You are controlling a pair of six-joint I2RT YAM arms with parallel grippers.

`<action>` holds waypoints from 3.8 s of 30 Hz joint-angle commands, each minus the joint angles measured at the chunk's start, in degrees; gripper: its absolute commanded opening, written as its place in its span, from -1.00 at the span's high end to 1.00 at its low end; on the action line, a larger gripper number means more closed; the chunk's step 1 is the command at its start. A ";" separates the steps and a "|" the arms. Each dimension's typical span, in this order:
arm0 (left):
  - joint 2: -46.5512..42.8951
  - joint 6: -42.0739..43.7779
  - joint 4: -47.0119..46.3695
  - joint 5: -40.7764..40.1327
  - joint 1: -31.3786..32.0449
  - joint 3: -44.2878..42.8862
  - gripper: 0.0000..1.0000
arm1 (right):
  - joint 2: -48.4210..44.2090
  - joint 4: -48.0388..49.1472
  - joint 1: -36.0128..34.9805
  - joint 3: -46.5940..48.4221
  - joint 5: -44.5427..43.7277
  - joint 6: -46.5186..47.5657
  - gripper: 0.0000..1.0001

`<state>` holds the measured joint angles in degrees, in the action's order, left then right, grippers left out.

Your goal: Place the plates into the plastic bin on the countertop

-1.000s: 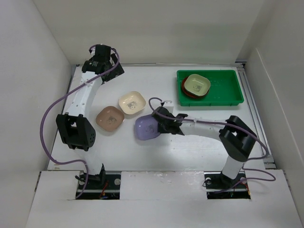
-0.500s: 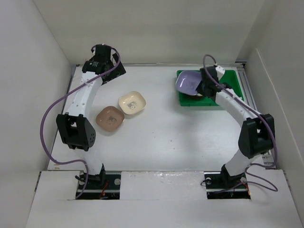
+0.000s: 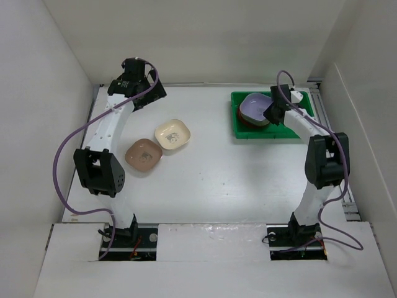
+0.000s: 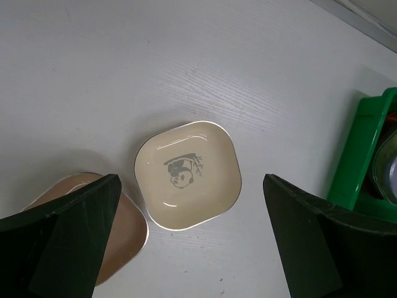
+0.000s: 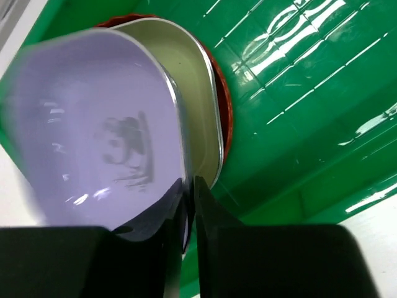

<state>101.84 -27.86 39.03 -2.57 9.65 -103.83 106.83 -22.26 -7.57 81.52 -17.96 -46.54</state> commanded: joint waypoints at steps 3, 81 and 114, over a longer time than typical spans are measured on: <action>-2.53 1.40 -1.32 1.78 0.02 0.91 -0.99 | -4.16 4.16 -0.25 0.23 -0.75 -2.67 -0.44; -2.35 -0.80 -2.99 3.89 0.02 2.05 -0.99 | -3.64 -4.10 -2.10 5.23 -4.10 -8.98 1.00; -2.44 -6.68 1.67 -6.76 -4.00 0.03 -0.99 | -9.45 10.38 -28.44 -0.74 0.62 3.82 -1.00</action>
<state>101.38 -31.66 38.50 -5.06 9.17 -101.62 95.18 -19.73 -30.89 84.55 -27.31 -50.28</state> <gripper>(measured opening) 0.993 0.999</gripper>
